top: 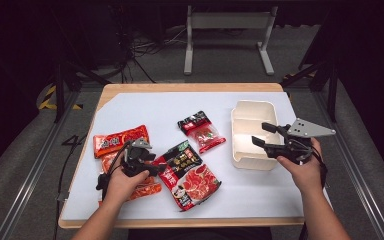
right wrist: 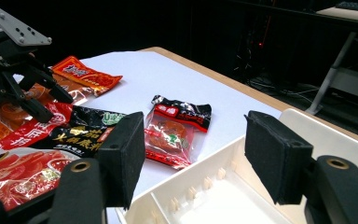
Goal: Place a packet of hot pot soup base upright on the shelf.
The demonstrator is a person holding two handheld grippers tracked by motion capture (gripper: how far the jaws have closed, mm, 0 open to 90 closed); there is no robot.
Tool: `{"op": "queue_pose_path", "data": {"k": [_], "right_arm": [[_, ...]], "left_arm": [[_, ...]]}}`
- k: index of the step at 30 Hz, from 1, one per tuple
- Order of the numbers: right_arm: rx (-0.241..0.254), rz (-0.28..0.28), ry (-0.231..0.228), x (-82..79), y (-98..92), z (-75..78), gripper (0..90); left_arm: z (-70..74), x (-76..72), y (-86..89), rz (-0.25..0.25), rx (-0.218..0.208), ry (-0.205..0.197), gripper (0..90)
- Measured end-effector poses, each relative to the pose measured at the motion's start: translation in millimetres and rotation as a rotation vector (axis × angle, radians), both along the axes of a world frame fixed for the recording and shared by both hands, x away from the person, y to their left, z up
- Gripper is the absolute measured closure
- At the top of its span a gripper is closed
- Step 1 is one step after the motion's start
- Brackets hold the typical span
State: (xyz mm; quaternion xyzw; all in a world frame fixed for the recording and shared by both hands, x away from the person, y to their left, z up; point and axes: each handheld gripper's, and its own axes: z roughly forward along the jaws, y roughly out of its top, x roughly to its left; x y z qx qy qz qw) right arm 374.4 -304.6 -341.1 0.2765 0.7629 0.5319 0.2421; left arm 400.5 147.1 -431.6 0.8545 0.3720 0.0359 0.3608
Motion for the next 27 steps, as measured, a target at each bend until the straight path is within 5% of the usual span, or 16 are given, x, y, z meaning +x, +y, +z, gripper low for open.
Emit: {"op": "queue_pose_path", "data": {"k": [11, 18, 27], "right_arm": [[0.022, 0.033, 0.024, -0.2, 1.7, -2.0, 49.4], [0.000, 0.043, 0.033, 0.0, 3.6, -2.5, 50.9], [-0.008, 0.043, 0.023, -0.7, 4.0, -1.6, 52.3]], "left_arm": [[-7.0, 3.8, -2.3, -0.005, -0.030, 0.102, 52.4], [-5.8, 4.7, 0.4, 0.026, -0.038, 0.108, 73.9], [-0.2, -1.2, -3.6, 0.047, -0.005, 0.042, 85.5]]}}
